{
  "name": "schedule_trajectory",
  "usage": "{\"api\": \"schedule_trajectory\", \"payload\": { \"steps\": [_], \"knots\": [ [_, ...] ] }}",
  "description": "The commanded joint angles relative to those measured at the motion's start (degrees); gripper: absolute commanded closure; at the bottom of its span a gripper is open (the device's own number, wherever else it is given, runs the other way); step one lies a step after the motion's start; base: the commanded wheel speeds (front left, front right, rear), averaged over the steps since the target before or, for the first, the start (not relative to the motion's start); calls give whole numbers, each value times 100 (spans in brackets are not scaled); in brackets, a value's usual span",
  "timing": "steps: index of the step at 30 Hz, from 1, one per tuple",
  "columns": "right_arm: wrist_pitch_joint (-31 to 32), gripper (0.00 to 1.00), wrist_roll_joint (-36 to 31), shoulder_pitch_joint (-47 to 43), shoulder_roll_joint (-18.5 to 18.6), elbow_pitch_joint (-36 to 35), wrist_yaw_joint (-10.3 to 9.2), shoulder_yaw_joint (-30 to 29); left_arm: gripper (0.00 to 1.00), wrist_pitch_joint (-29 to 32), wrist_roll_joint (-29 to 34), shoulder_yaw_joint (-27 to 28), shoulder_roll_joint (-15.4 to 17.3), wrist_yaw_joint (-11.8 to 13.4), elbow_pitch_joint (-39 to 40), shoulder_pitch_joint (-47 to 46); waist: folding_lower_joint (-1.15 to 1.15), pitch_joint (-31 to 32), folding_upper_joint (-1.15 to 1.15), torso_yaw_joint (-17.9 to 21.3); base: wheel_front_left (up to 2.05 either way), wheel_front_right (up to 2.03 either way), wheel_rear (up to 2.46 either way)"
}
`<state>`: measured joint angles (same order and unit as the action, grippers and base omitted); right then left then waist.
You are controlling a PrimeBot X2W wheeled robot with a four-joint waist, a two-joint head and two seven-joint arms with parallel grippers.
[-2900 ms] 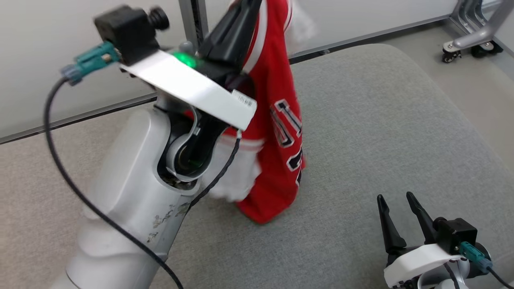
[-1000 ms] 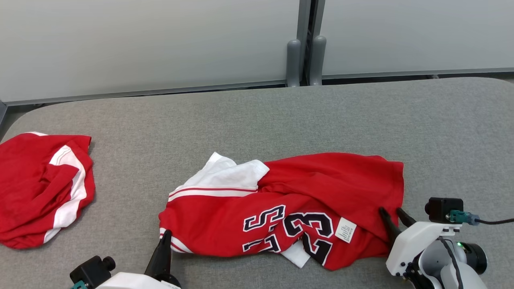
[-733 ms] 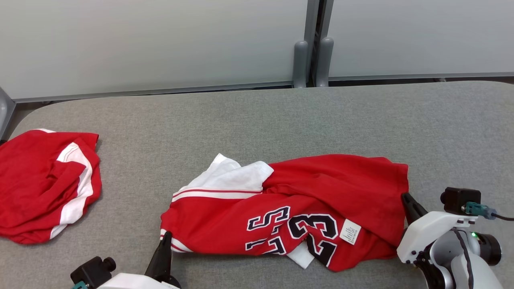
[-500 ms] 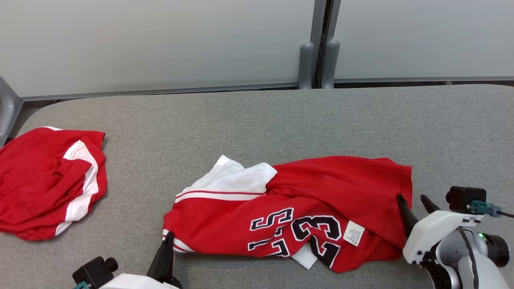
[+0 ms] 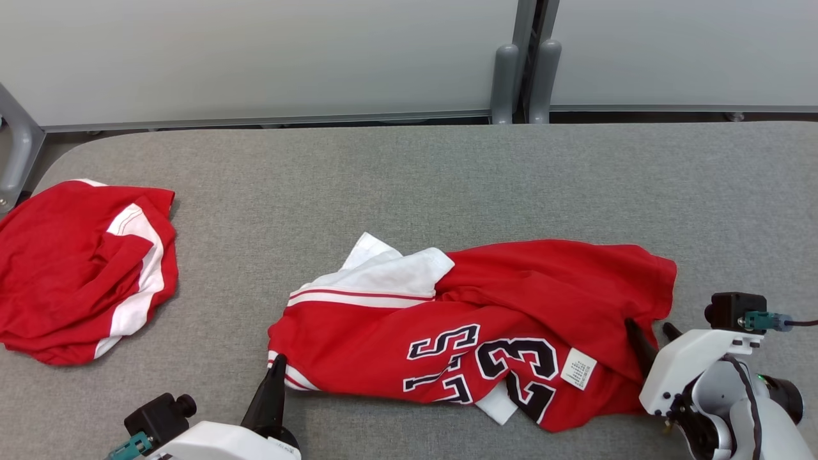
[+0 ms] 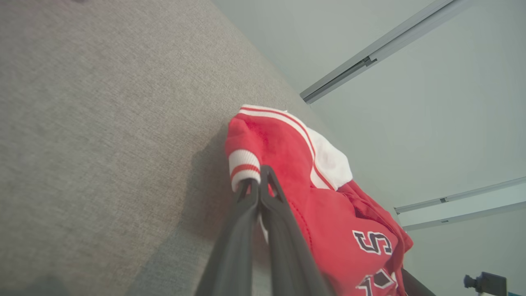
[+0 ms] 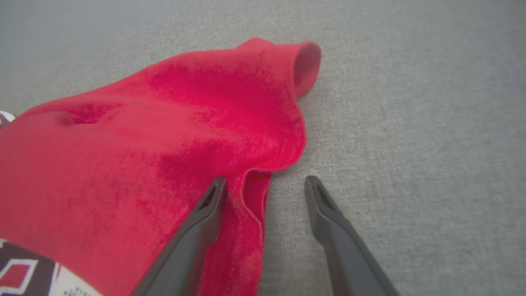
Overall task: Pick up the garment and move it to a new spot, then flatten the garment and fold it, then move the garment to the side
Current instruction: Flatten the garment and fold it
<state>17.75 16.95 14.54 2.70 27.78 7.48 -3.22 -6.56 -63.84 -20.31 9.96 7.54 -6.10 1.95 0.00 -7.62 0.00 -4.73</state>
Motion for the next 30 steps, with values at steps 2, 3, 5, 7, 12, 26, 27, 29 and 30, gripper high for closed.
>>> {"api": "schedule_trajectory", "payload": {
  "steps": [2, 3, 5, 7, 12, 26, 27, 29, 30],
  "knots": [
    [-147, 100, 11, 134, 34, 42, 3, 65, 100, 2, 29, 3, 23, -44, -31, -97, 0, -21, 0, -37, 0, 0, 0],
    [-237, 100, 0, 174, 34, 22, 3, 73, 100, -1, 31, 2, 24, -46, -31, -105, 0, -23, 0, -45, 0, 0, 0],
    [-394, 100, -55, 219, 47, -10, 3, 22, 100, -7, 30, 4, 26, -44, -25, -117, 0, -27, 0, -51, 0, 0, 0],
    [-470, 100, -109, 243, 40, -52, 3, -4, 100, -11, 30, 1, 21, -43, -17, -126, 0, -20, 0, -53, 0, 0, 0],
    [-597, 100, -77, 356, 40, -372, 3, -172, 100, -81, 56, 23, 8, -79, 33, -169, 0, 1, 0, -77, 0, 0, 0],
    [-564, 0, -895, 2651, 28, 1086, 3, -1074, 54, 109, 205, -310, 53, -243, -167, -286, 0, -357, 0, -501, 0, 0, 0],
    [-590, 0, -999, 2749, 30, 1212, 3, -1095, 0, 155, 202, -365, 41, -264, -213, -272, 0, -361, 0, -535, 0, 0, 0],
    [-597, 0, -1077, 2794, 35, 1317, 3, -1121, 0, 195, 180, -395, 36, -295, -249, -252, 0, -361, 0, -557, 0, 0, 0],
    [-545, 0, -1188, 2784, 35, 1414, 3, -1161, 0, 270, 151, -437, 46, -298, -273, -213, 0, -351, 0, -567, 0, 0, 0]
  ]
}}
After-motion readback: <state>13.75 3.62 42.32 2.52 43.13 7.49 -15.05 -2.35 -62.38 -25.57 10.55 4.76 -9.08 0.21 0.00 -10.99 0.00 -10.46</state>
